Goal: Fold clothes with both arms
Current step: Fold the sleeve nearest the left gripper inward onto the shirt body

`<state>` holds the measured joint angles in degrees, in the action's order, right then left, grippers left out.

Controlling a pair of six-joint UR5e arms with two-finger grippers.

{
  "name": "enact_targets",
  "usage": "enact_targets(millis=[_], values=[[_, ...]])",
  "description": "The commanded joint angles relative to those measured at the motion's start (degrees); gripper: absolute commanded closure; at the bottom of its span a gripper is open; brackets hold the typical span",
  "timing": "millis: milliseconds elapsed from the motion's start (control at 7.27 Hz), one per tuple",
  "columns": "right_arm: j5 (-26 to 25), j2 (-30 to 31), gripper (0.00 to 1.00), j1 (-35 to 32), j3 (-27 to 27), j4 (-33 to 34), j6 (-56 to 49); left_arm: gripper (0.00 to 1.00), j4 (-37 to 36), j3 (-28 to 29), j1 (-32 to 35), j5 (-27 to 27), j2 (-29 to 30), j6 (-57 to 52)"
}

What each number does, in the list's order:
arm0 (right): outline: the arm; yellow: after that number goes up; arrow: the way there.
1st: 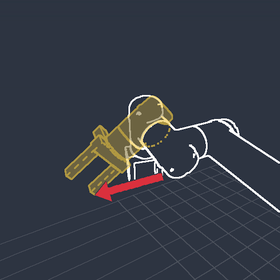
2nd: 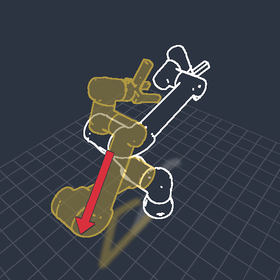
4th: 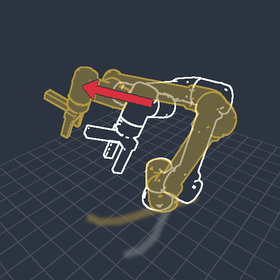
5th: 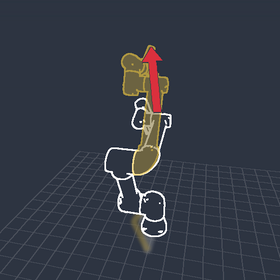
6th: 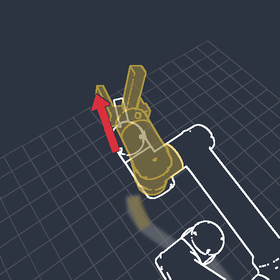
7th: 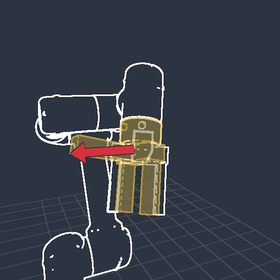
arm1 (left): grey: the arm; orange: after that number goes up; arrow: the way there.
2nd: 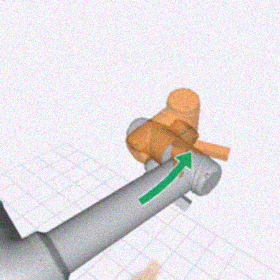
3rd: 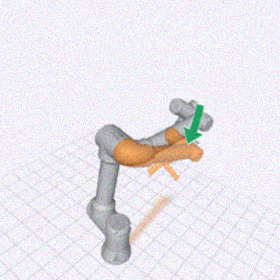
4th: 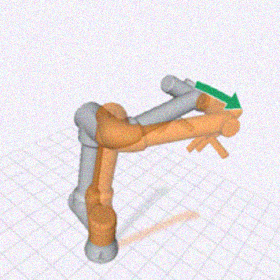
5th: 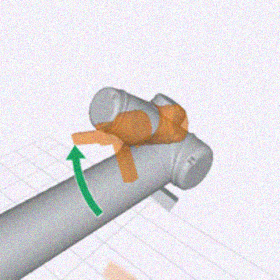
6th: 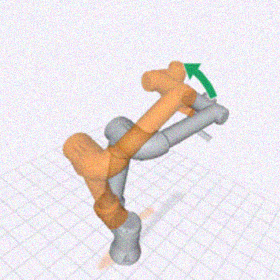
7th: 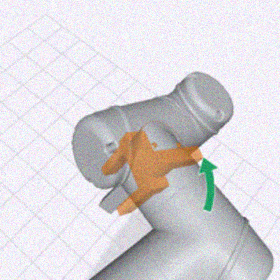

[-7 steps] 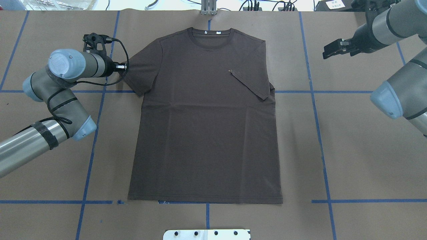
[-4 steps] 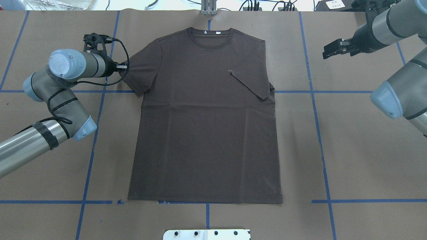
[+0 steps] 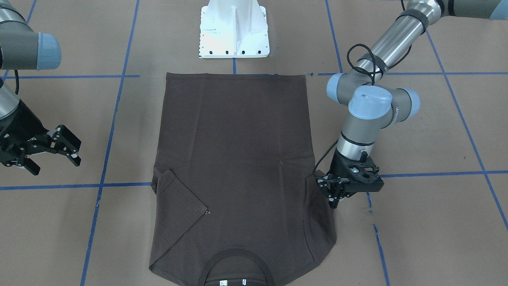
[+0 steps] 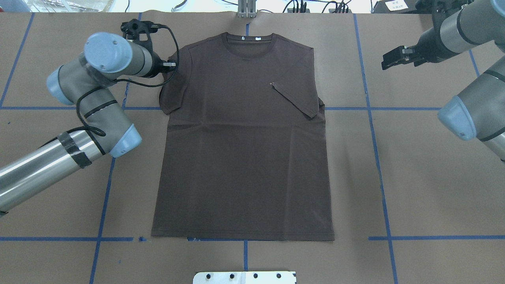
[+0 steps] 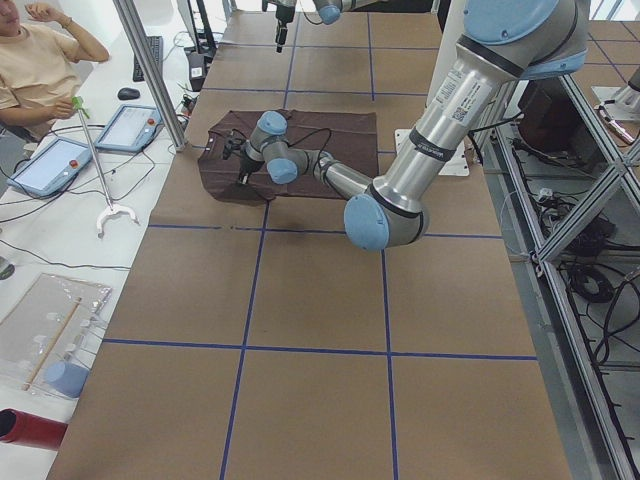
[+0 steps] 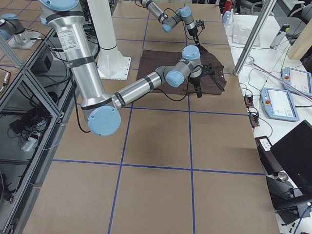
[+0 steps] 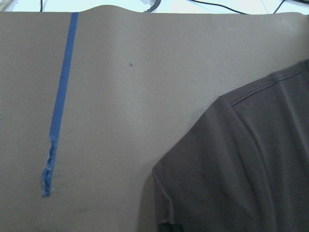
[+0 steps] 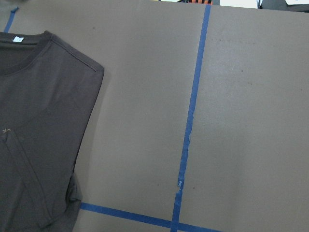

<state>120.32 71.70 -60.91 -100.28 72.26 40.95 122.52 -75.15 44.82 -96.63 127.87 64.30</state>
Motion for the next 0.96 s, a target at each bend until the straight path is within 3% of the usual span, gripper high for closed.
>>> enact_targets(millis=[0,138,275,413,688,825], values=[[0.0,-0.1,0.0,0.0,-0.1,0.0,0.1,1.0,-8.5,0.6,-3.2,0.4,6.3,6.1],[0.0,-0.1,0.0,0.0,-0.2,0.0,0.1,1.0,-8.5,2.3,-3.3,0.5,7.8,7.2],[0.0,-0.1,0.0,0.0,-0.2,0.0,0.1,0.27,-8.4,3.0,-3.5,0.6,8.1,6.3],[0.0,-0.2,0.0,0.0,-0.3,0.0,0.4,0.0,-8.5,2.9,-3.9,0.6,8.2,5.1],[-0.6,-0.4,0.0,0.2,-0.6,0.0,1.7,0.0,-9.7,0.1,-3.8,0.2,7.6,-0.4],[-0.8,-0.4,0.0,1.6,-2.2,-0.2,6.7,0.0,-11.7,-5.6,-3.9,-0.1,5.2,-2.1]])
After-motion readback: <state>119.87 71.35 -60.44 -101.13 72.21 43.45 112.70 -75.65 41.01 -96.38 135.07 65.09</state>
